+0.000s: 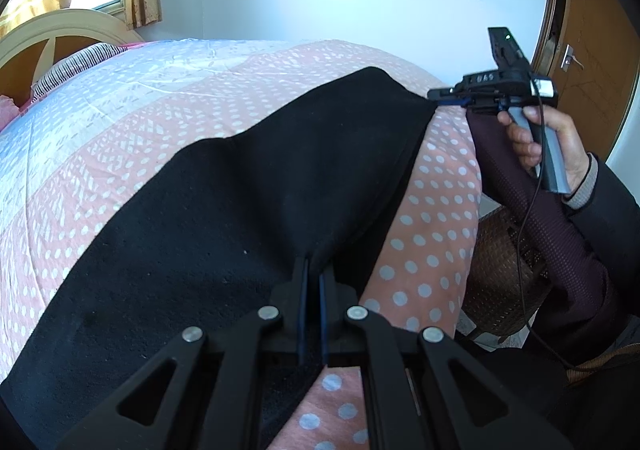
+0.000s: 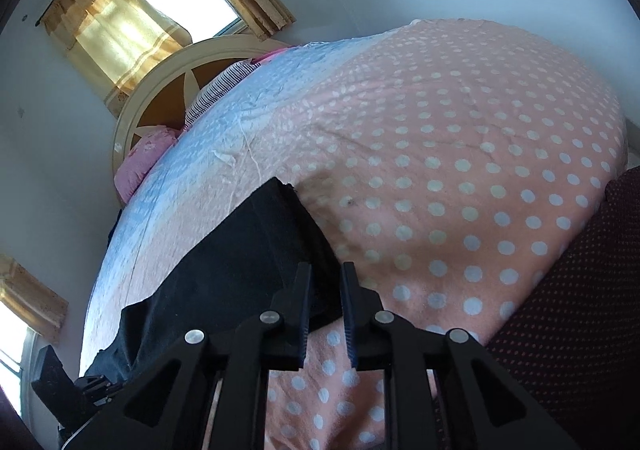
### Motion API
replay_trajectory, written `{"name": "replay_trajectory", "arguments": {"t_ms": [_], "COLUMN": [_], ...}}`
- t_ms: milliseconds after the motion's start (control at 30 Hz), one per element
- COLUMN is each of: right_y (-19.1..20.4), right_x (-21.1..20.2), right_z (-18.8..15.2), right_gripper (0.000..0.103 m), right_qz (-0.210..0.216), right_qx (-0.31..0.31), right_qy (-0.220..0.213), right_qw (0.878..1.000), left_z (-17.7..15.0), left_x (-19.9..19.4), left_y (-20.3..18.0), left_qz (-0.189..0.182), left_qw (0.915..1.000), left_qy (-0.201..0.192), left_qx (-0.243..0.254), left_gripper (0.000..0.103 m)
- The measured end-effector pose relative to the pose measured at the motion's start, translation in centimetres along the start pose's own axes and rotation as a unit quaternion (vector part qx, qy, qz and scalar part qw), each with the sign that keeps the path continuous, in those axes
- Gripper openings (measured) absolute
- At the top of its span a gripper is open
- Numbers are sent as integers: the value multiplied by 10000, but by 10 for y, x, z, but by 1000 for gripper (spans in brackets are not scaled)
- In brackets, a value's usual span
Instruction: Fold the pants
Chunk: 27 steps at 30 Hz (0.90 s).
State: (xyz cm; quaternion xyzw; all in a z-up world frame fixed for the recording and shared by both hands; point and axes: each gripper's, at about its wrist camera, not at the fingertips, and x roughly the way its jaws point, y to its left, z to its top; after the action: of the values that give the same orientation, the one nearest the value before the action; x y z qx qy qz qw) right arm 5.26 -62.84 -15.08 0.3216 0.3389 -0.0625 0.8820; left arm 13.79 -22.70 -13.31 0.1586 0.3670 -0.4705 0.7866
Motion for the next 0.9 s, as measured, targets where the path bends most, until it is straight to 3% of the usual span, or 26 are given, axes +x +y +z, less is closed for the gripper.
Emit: {"name": "replay_trajectory", "arguments": {"t_ms": [267,333,467,600,700,733,767,800,900], "right_y": [5,9,12,0,0,0,-1,-2,3], "right_x": [8,6,-8,9,6,2,-1,-6,-20], "right_z": [-8,-9,-2,-5,-4,-2,-1,0,4], "right_gripper": [14,6,5,5,7,17,36,46,50], "right_qz": [71,25,-266,-386,-328,-275,-391,-543,-582], "right_qx": [-44,-140,-228,-201,-225,-201,-183,-163,-171], "right_qy": [283,190,-234,87,-69,-149,-222,-308,-512], "right_qw": [9996,9997,9991,9990,9992,9993,9988,9979,9968], "left_z": [-2,-1,3,2,-2,-3,-4,-4,-12], "left_x": [1,1,0,2,4,1,-3,-8,-36], "left_y": [1,2,0,-6,-3,-1,-1,-2,4], "left_qz": [-12,-10,-31,52,43,21,68,105,202], "left_qw": [10000,10000,10000,9997,9999,9998,9997,9996,9987], "left_qy": [-9,-10,-40,-9,-50,-94,-131,-173,-387], "left_qx": [-17,-15,30,231,156,151,177,194,268], "left_gripper": [5,5,5,5,8,9,12,12,15]}}
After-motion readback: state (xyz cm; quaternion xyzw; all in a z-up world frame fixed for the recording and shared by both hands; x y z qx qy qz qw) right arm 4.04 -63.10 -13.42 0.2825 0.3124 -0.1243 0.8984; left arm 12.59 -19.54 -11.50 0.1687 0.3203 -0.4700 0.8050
